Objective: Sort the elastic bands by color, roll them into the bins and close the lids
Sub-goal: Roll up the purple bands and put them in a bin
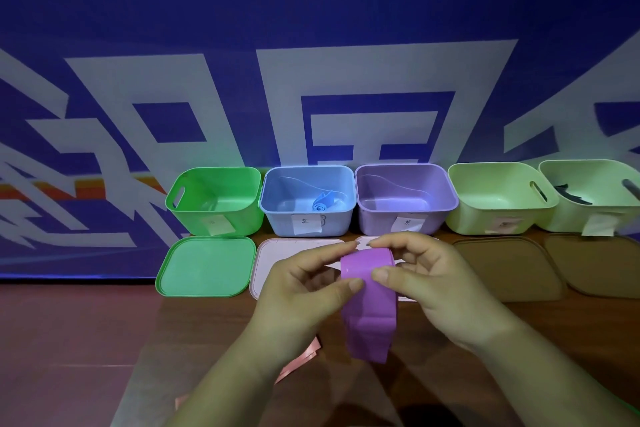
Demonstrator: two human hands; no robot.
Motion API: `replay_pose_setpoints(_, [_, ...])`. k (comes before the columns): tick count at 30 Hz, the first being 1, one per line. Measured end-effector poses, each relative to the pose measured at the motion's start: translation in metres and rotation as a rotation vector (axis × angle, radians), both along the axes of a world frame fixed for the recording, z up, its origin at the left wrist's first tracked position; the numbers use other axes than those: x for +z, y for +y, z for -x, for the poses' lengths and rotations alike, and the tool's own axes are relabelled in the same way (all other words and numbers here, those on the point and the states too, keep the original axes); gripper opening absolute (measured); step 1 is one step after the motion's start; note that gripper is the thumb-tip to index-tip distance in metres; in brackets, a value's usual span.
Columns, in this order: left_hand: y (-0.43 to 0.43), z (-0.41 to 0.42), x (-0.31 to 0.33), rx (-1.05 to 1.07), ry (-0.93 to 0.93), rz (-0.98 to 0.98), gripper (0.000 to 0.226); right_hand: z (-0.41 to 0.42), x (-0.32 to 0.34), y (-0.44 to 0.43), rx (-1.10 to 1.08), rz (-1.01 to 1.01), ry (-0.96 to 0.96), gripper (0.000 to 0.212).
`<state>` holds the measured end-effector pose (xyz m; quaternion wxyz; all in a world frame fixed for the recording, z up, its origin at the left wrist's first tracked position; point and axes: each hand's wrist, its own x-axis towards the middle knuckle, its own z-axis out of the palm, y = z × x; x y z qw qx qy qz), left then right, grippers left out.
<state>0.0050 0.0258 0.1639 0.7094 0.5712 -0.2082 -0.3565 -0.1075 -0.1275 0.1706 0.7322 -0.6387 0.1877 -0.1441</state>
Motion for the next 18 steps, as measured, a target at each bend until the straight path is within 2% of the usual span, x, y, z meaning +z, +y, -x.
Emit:
replay_pose_setpoints(10, [0.0024, 0.0047, -0.0014, -0.013, -0.019, 0.022, 0.049, -0.0007, -0.0002, -0.0005, 0.007, -0.010, 0.017, 0.038])
replay_pose_setpoints(18, [-0.0001, 0.0026, 0.0017, -0.001, -0.018, 0.028, 0.045, 0.0012, 0.0016, -0.0015, 0.029, 0.080, -0.007, 0.030])
